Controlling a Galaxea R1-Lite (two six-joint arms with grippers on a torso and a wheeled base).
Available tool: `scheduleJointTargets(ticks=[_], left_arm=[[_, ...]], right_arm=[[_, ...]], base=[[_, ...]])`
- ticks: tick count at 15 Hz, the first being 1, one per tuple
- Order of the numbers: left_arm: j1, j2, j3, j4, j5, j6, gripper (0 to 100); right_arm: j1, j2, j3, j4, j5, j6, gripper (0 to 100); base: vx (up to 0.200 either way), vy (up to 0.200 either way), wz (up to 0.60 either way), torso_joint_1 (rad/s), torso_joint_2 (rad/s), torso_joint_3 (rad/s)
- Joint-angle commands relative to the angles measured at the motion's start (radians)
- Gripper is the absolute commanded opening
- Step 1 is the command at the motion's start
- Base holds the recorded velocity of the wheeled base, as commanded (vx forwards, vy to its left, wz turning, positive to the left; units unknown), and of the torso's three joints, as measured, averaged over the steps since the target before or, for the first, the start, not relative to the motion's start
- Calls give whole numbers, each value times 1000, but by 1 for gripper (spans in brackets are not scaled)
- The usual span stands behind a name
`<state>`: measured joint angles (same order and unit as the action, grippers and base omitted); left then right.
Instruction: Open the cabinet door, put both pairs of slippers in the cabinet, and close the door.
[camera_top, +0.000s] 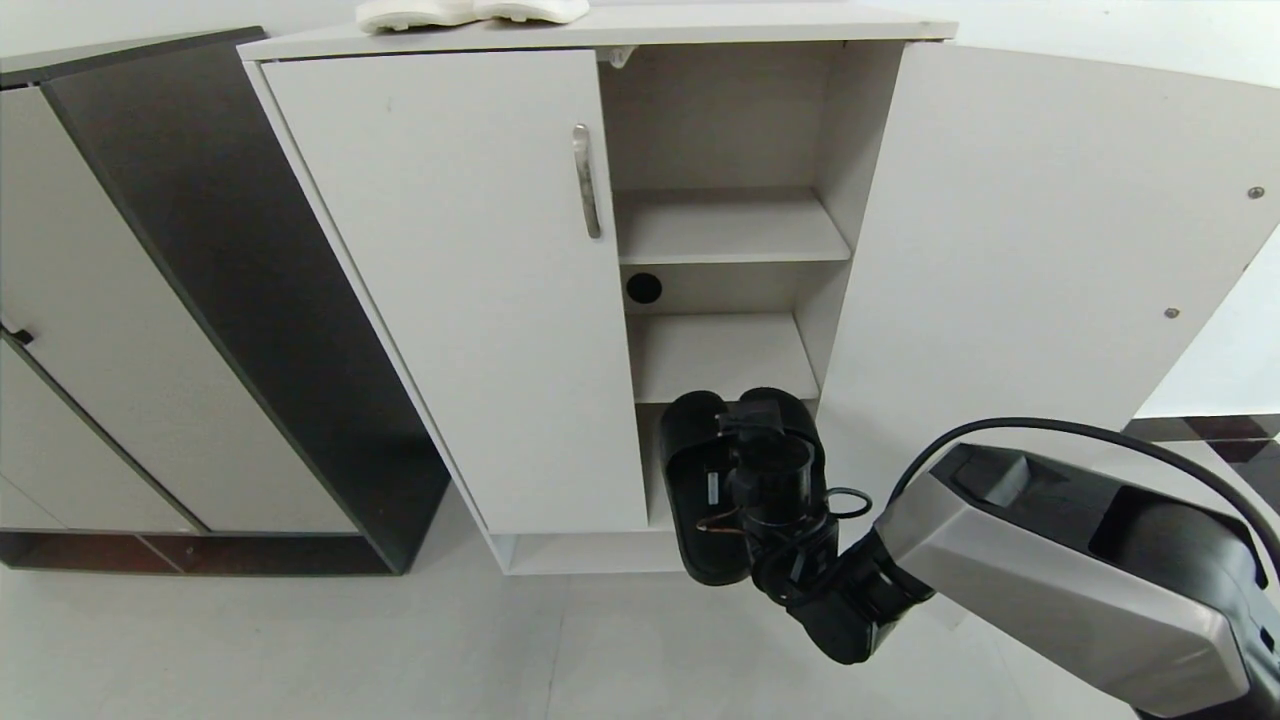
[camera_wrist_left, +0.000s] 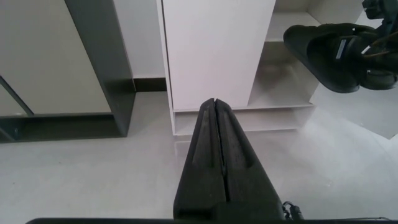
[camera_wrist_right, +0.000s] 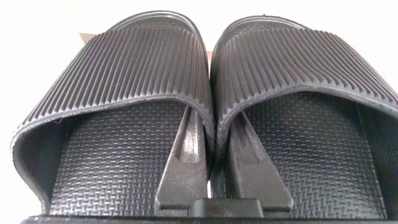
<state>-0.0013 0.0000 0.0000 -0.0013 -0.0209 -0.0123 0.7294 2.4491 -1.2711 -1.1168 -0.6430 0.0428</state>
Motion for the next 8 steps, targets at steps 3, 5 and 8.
scheduleJointTargets(ticks=[3,5,8], left_arm=[[1,2,0,0,-1,3,0],[0,2,0,0,-1,2,0],[1,2,0,0,-1,2,0]], right_arm=[[-4,-22,-7,2,0,-1,0],[-5,-39,-8,8,0,-1,0],[-7,-36,-13,26,0,-1,0]], base=[[67,0,0,1,-1,4],[200,0,0,0,2,5],[200,0,0,2,4,-2]])
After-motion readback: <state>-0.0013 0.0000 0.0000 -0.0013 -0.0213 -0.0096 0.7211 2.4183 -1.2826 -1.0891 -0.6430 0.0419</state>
